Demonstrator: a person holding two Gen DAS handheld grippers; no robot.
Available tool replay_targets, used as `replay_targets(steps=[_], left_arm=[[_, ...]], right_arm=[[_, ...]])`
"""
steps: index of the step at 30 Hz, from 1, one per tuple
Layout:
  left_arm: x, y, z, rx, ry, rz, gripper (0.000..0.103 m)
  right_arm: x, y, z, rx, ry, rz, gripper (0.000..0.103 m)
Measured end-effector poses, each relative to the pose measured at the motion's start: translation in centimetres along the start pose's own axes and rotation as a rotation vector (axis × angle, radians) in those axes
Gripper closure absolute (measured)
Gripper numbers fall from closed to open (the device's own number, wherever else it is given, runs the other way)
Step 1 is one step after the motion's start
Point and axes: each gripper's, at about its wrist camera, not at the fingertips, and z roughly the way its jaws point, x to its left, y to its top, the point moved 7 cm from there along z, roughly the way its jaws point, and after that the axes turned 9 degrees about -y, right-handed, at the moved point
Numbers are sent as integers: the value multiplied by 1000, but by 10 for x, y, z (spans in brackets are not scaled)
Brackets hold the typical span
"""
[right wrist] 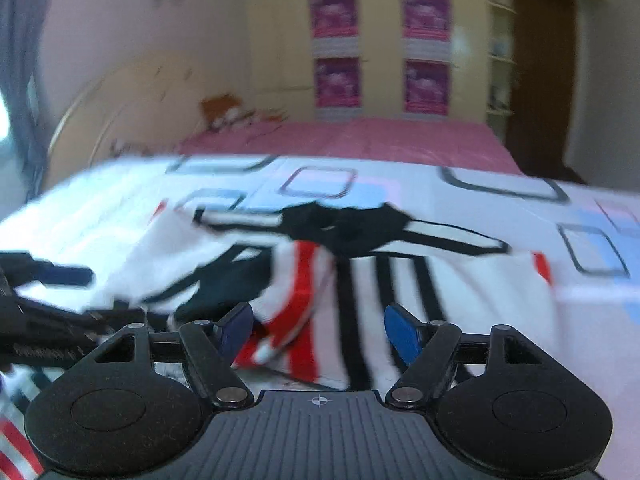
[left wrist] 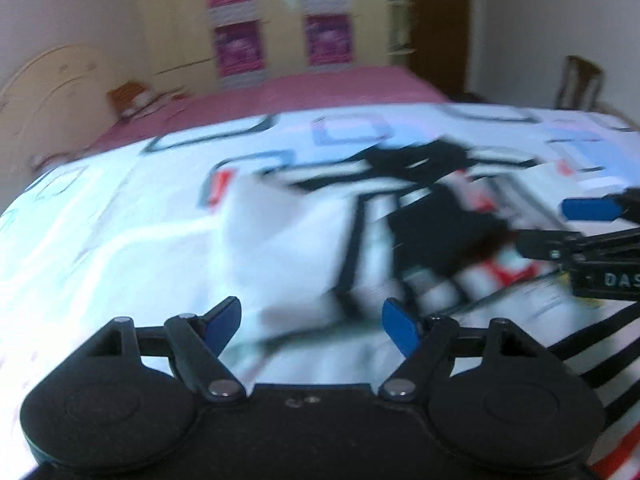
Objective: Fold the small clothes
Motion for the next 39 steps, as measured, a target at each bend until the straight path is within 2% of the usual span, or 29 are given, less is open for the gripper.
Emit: replay_targets(steps=[3, 6, 8, 10, 11, 12, 13, 16, 19, 21, 23, 25, 27, 30, 31, 32, 33, 34, 36, 39], left_arm=[[19, -11, 5, 16, 68, -9, 32], [28, -12, 14, 9, 105, -16, 40], [35, -10, 25, 3, 127, -38, 52], [42, -10, 32, -7, 138, -69, 55], [45, -10, 33, -16, 130, -87, 60], [46, -11, 32, -21, 117, -95, 68], [46, -12, 32, -22, 107, -99, 70], [45, -13, 32, -27, 91, -115, 77], [46, -14, 35, -22, 85, -118, 77], [45, -15, 35, -21, 79, -116, 77], [44, -14, 35, -15, 72, -106, 77], [44, -14, 35, -3, 63, -95, 77], [43, -13, 33, 11, 49, -93, 76], [44, -12, 25, 39, -17, -129, 67], [45, -13, 21, 44, -31, -135, 65], [46, -12, 16, 44, -48, -145, 55], [47, -11, 9, 34, -59, -156, 37], [47, -10, 5, 21, -60, -162, 31], [49, -4, -3, -10, -62, -170, 29], [52, 8, 3, -14, -79, -207, 31]], right_arm=[[21, -7, 14, 5, -39, -108, 31], [29, -9, 27, 1, -63, -145, 35], [31, -6, 36, 10, -69, -139, 69], [31, 0, 44, 13, -81, -129, 77], [27, 4, 46, 7, -86, -126, 86], [23, 8, 46, 2, -86, -111, 92], [15, 14, 43, -8, -87, -72, 96], [-28, 25, 34, -2, -87, 147, 97], [-69, 10, 38, 89, -79, 332, 97], [-84, -6, 41, 133, -114, 362, 97], [-98, -20, 42, 171, -88, 433, 96], [-102, -25, 36, 161, -115, 407, 96], [-103, -26, 31, 165, -95, 402, 96], [-106, -27, 23, 175, -63, 403, 95], [-108, -27, 20, 174, -53, 421, 87], [-111, -29, 16, 172, -52, 432, 73], [-114, -29, 14, 165, -49, 440, 65], [-114, -27, 11, 158, -42, 445, 56], [-116, -26, 11, 162, -27, 455, 56], [-120, -28, 23, 181, -15, 511, 56]])
